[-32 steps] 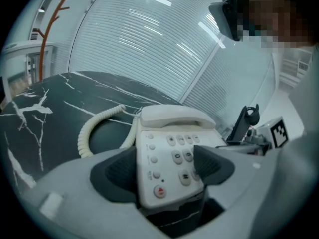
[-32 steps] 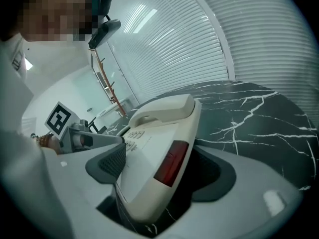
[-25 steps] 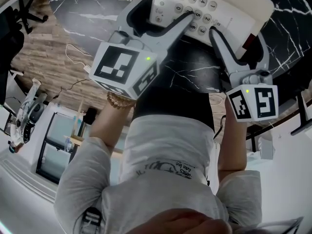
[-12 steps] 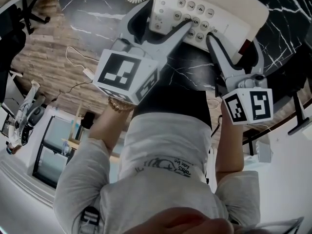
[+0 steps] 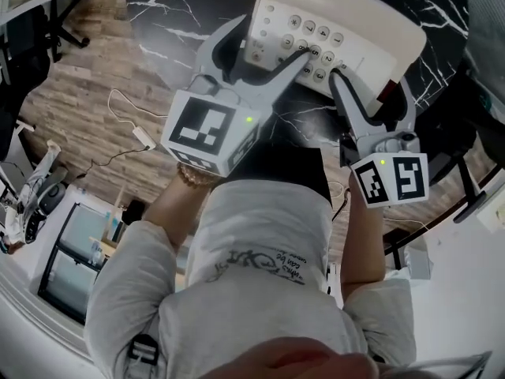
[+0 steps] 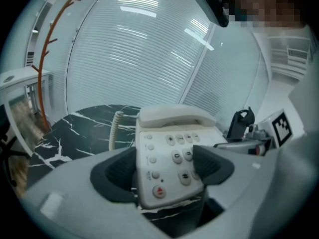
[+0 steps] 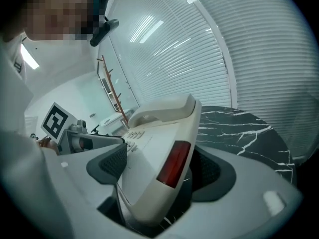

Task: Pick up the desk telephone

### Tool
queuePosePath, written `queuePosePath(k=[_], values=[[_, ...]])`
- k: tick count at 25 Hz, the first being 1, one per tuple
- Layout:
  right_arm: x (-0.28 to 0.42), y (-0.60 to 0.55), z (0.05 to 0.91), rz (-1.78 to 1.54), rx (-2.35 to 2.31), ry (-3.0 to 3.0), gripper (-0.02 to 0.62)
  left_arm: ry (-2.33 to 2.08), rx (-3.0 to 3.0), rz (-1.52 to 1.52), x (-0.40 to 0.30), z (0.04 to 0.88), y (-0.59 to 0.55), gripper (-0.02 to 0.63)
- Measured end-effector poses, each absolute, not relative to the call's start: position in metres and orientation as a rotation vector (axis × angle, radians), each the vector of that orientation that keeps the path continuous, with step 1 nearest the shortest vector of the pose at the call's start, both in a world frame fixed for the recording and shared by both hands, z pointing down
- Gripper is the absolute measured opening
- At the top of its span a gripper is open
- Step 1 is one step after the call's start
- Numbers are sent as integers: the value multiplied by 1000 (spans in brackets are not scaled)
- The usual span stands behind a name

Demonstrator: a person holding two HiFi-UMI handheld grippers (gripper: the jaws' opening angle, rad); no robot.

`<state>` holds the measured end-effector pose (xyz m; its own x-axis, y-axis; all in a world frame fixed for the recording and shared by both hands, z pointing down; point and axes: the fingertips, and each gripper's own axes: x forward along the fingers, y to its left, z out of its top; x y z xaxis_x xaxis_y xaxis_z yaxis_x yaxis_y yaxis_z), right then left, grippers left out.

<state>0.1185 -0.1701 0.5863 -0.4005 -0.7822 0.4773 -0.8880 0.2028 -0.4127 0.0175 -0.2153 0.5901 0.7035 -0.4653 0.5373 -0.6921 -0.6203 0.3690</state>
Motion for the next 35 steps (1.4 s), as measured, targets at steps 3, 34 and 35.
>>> queuePosePath(k=[3, 34, 35], values=[[119, -171, 558, 948, 1626, -2326, 394, -895, 2387, 528, 18, 559, -217, 356], [117, -129, 293, 657, 1726, -2458, 394, -990, 2575, 333, 15, 291, -172, 356], [117, -128, 287, 645, 1730, -2461, 394, -992, 2579, 325, 15, 284, -170, 357]])
